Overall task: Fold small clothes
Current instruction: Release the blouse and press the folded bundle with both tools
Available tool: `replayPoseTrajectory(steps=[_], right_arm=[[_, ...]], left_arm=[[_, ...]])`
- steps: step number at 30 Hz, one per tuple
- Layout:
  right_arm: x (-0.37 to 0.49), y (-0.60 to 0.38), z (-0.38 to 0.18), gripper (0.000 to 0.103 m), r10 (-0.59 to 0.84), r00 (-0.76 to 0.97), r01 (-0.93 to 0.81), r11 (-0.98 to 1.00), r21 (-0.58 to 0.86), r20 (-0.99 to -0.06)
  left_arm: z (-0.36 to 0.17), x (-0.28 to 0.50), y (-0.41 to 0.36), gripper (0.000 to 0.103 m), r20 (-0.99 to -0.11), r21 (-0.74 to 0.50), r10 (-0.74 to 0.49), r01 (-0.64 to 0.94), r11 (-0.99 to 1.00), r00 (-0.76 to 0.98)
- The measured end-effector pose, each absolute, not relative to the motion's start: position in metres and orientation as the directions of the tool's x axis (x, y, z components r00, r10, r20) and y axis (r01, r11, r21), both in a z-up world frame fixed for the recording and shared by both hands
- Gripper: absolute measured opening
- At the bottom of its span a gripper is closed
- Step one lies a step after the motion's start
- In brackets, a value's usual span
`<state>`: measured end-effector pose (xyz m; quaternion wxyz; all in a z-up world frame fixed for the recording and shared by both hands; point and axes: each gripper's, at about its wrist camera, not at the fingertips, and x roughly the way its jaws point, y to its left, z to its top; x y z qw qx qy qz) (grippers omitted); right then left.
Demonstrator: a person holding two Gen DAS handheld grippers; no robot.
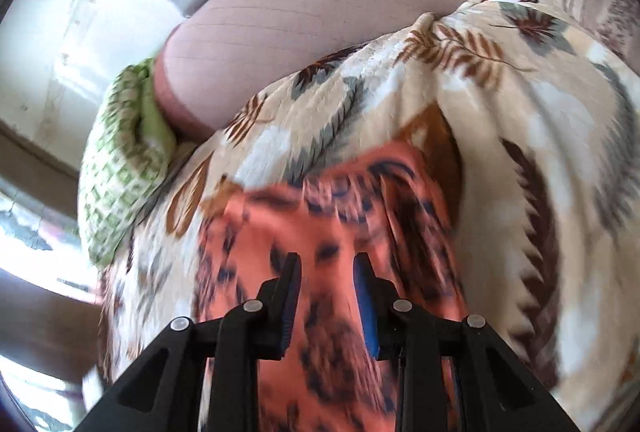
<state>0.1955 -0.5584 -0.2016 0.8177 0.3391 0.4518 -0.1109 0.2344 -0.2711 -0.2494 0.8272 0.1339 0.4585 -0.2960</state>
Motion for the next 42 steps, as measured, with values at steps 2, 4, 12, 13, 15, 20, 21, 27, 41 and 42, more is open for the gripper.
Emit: replayPoseTrajectory(steps=[2,4,12,13,15,20,21,27,41,42], right_arm=[[0.228,-0.563,-0.220,0.030,0.102,0.533,0.525,0.738,0.423,-0.840],[0.250,-0.570,-0.242,0.031,0.114,0.484,0.545,0.736,0.401,-0.867],[0.275,-0.538,-0.212,0.031,0.163,0.500,0.409,0.822,0.398,-0.850],[0.280,-0.526,-0.206,0.031,0.201,0.508,0.360,0.834,0.418,-0.838],[0.294,-0.507,-0.203,0.031,0.239,0.510,0.293,0.855,0.429,-0.826],[0.325,-0.481,-0.229,0.032,0.262,0.461,0.253,0.877,0.408,-0.848],[0.333,-0.480,-0.245,0.031,0.248,0.423,0.277,0.880,0.385,-0.871],[0.328,-0.485,-0.247,0.031,0.258,0.423,0.279,0.875,0.396,-0.869],[0.175,-0.516,-0.231,0.039,0.158,0.506,0.409,0.821,0.397,-0.848],[0.172,-0.519,-0.244,0.040,0.181,0.509,0.417,0.804,0.425,-0.842]], left_arm=[[-0.250,0.233,-0.272,0.083,-0.835,-0.039,-0.368,0.622,0.782,0.410],[-0.250,0.233,-0.273,0.083,-0.836,-0.051,-0.373,0.619,0.784,0.403],[-0.250,0.234,-0.273,0.083,-0.840,-0.057,-0.368,0.607,0.792,0.400],[-0.249,0.234,-0.273,0.083,-0.839,-0.054,-0.366,0.607,0.793,0.403],[-0.249,0.232,-0.273,0.083,-0.837,-0.047,-0.364,0.608,0.792,0.408],[-0.248,0.231,-0.273,0.083,-0.834,-0.038,-0.364,0.614,0.788,0.415],[-0.247,0.231,-0.273,0.083,-0.832,-0.037,-0.365,0.614,0.788,0.417],[-0.247,0.230,-0.275,0.083,-0.833,-0.030,-0.364,0.622,0.782,0.417],[-0.251,0.227,-0.275,0.085,-0.832,-0.026,-0.362,0.621,0.783,0.421],[-0.253,0.227,-0.276,0.085,-0.831,-0.023,-0.361,0.622,0.783,0.423]])
